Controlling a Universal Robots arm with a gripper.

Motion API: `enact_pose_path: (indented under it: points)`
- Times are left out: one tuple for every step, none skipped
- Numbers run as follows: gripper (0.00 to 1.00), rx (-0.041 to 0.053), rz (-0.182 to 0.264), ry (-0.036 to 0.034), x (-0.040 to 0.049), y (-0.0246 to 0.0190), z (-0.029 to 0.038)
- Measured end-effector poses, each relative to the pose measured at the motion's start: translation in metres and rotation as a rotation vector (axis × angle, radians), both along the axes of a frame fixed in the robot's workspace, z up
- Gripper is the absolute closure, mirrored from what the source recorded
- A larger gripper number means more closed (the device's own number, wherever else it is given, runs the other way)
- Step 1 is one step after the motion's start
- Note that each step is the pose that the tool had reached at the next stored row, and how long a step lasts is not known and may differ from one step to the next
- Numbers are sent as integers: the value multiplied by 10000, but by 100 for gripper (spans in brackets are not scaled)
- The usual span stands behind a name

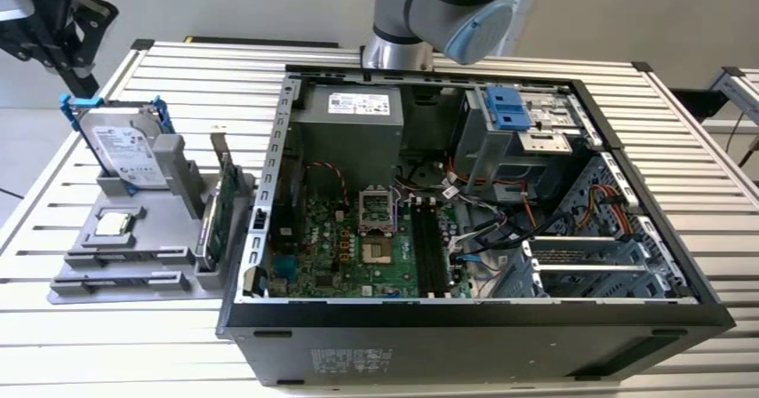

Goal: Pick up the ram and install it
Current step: 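Reach for the ram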

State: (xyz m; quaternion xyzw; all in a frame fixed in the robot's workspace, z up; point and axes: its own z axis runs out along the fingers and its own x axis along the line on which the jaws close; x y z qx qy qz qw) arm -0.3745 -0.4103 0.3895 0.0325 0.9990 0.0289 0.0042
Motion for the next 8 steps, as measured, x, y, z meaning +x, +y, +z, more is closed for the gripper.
enact_pose_path:
  points:
    - [100, -1, 0, 1, 0, -12, 0]
    - [100, -1, 1, 1, 0, -25, 0]
    - [100, -1, 2, 3, 0, -37, 0]
    - [100, -1, 3, 6, 0, -51, 0]
    - [100, -1, 4, 9, 0, -65, 0]
    - [100, 0, 5, 12, 0, -80, -1]
    - [100, -1, 8, 16, 0, -94, -1]
    - [100, -1, 11, 19, 0, -108, -1]
